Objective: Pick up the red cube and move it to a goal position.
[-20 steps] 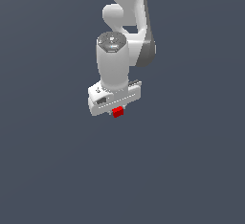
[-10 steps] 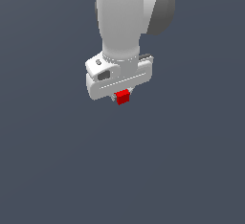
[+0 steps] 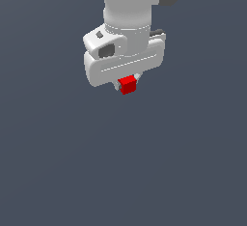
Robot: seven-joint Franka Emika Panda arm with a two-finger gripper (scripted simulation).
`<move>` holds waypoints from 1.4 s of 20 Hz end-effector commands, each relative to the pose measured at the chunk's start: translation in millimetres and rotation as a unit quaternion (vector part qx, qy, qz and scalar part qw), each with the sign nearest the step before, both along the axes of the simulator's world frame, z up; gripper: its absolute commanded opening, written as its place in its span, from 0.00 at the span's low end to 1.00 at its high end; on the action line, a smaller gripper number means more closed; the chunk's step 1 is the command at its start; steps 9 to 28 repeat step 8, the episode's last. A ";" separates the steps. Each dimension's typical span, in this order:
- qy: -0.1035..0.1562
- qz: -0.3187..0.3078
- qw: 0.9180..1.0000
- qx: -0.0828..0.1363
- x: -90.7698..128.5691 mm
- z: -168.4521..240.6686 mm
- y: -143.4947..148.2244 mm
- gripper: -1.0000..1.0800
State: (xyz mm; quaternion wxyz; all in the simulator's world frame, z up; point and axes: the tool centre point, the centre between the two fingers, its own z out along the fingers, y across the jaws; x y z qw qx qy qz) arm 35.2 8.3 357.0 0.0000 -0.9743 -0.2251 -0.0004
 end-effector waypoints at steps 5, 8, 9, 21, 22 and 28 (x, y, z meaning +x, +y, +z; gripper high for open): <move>0.000 0.000 1.000 0.000 3.7 16.0 2.9 0.00; 0.000 0.000 1.000 0.000 4.3 17.2 3.1 0.00; 0.000 0.000 1.000 0.000 4.3 17.2 3.1 0.00; 0.000 0.000 1.000 0.000 4.3 17.2 3.1 0.00; 0.000 0.000 1.000 0.000 4.3 17.2 3.1 0.00; 0.000 0.000 1.000 0.000 4.3 17.2 3.1 0.00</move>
